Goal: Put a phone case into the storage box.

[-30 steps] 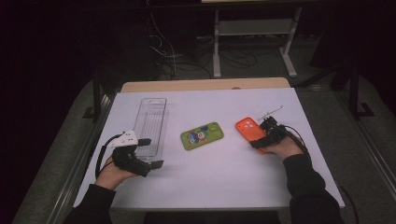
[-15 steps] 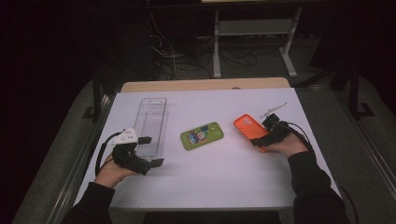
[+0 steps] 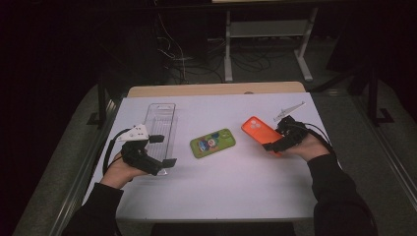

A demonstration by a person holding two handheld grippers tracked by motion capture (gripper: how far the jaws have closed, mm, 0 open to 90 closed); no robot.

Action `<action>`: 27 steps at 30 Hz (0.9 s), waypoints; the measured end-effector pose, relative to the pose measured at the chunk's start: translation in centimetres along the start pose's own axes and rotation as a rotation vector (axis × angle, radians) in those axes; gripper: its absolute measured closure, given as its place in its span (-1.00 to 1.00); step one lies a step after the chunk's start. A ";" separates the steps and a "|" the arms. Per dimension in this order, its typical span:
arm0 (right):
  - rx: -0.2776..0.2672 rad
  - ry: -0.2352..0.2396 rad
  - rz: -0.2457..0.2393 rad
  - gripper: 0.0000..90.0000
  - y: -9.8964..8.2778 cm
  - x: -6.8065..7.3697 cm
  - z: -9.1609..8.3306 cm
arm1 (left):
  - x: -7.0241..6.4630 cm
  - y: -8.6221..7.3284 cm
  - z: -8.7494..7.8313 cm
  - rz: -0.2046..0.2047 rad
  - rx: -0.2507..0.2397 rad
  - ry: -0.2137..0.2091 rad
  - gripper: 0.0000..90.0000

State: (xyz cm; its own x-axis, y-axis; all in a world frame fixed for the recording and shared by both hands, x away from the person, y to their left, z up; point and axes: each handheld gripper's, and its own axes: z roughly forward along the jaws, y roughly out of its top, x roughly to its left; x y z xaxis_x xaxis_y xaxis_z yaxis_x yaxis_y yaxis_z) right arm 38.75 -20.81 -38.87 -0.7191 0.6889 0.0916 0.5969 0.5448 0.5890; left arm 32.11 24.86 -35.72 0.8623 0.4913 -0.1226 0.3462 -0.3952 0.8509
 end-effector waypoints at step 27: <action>0.042 0.076 -0.131 -0.65 1.2 2.9 0.6 | -1.1 4.4 7.4 0.125 0.028 -0.152 -1.00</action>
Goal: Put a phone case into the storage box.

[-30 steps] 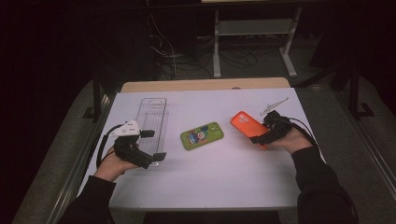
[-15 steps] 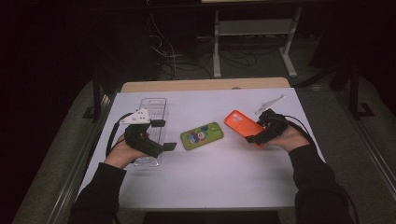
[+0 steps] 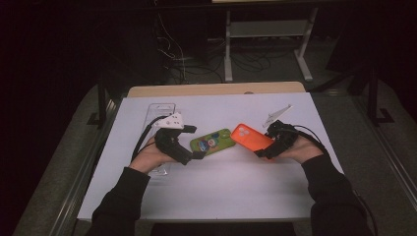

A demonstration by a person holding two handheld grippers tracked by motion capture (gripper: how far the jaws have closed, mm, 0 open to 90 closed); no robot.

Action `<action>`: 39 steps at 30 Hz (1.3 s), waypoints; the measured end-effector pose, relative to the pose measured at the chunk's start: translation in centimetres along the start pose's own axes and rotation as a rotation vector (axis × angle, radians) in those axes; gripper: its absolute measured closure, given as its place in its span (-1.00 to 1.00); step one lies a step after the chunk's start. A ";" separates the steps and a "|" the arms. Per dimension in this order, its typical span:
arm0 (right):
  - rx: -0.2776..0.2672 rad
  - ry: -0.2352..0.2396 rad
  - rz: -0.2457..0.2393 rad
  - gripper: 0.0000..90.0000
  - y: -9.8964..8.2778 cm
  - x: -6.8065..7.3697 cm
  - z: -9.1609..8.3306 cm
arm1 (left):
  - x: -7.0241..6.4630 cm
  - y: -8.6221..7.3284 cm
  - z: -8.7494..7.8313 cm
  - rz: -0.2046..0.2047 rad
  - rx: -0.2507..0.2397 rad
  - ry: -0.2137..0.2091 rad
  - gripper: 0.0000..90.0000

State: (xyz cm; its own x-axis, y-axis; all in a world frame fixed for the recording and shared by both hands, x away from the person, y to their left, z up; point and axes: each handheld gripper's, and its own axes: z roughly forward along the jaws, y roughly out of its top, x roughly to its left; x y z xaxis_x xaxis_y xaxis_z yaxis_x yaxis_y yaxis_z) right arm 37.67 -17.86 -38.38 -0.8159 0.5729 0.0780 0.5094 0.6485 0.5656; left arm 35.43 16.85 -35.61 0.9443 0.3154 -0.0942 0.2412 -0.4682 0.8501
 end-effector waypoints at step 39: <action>0.057 0.166 -0.420 -0.65 2.3 6.7 1.7 | -2.7 -0.1 2.3 0.165 0.152 -0.143 -1.00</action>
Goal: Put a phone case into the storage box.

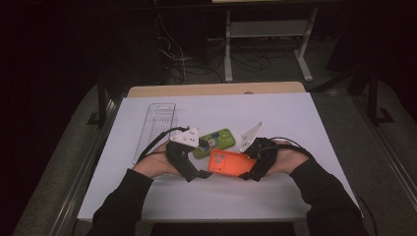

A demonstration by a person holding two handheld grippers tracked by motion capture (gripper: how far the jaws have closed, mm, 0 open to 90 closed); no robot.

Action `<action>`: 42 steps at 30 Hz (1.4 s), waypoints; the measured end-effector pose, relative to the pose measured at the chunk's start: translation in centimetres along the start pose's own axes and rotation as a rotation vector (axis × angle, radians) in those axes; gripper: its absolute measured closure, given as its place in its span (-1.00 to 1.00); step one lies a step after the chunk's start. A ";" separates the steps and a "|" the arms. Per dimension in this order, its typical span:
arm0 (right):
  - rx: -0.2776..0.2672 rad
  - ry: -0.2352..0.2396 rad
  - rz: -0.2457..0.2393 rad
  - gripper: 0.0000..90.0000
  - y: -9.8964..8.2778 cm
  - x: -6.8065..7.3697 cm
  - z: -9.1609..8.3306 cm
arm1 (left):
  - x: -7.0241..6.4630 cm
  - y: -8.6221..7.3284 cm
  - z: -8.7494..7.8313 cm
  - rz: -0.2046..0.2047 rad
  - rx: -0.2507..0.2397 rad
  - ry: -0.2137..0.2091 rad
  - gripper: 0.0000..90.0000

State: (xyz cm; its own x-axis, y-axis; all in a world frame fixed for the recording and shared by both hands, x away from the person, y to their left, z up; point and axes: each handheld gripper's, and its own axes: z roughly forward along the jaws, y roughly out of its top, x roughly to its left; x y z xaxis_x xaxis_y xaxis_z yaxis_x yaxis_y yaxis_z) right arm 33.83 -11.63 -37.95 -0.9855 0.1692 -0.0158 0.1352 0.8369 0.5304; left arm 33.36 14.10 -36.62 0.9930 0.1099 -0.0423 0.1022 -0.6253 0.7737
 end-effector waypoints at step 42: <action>-0.012 0.059 -0.108 -0.65 2.8 3.0 0.0 | -1.3 -0.5 3.4 0.071 0.182 -0.097 -0.74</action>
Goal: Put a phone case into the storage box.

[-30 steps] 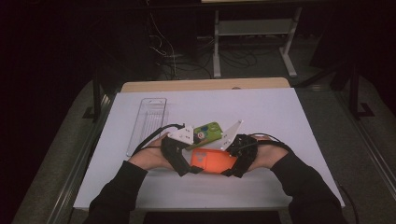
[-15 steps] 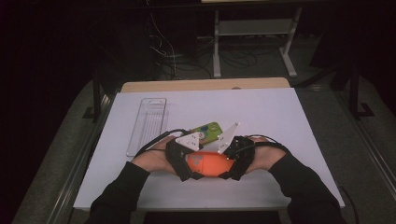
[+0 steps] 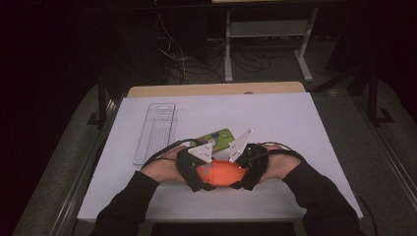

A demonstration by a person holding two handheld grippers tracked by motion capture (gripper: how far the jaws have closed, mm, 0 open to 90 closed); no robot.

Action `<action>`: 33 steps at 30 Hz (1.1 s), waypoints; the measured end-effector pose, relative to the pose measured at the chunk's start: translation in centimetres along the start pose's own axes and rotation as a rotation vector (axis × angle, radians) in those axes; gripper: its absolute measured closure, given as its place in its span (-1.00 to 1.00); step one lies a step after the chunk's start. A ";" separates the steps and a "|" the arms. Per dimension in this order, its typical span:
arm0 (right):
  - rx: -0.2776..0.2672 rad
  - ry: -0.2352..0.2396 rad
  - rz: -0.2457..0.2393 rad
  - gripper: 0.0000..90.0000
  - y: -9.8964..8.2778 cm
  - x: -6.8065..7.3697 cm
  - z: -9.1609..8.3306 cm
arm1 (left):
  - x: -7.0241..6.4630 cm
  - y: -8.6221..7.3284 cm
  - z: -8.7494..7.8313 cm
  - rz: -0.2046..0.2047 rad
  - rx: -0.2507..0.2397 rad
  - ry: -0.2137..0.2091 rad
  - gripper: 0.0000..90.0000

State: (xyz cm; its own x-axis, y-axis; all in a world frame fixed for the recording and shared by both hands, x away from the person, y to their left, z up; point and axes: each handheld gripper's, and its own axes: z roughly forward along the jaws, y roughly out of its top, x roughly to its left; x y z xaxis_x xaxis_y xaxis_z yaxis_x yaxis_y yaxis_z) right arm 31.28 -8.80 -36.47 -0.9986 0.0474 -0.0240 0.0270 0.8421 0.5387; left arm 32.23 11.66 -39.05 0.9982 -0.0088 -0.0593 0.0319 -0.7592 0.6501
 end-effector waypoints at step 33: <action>-0.307 -0.258 0.521 -0.96 -8.2 -2.3 -3.4 | 1.5 0.1 0.5 -0.314 0.003 0.251 -0.65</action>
State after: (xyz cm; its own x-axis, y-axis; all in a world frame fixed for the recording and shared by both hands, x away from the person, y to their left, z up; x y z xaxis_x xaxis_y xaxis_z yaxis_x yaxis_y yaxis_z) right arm 33.22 -17.61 -37.94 -0.8140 0.5674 0.1244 0.4521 0.4845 0.7489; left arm 33.66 11.27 -39.45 0.9214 0.3826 -0.0677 0.3373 -0.7014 0.6279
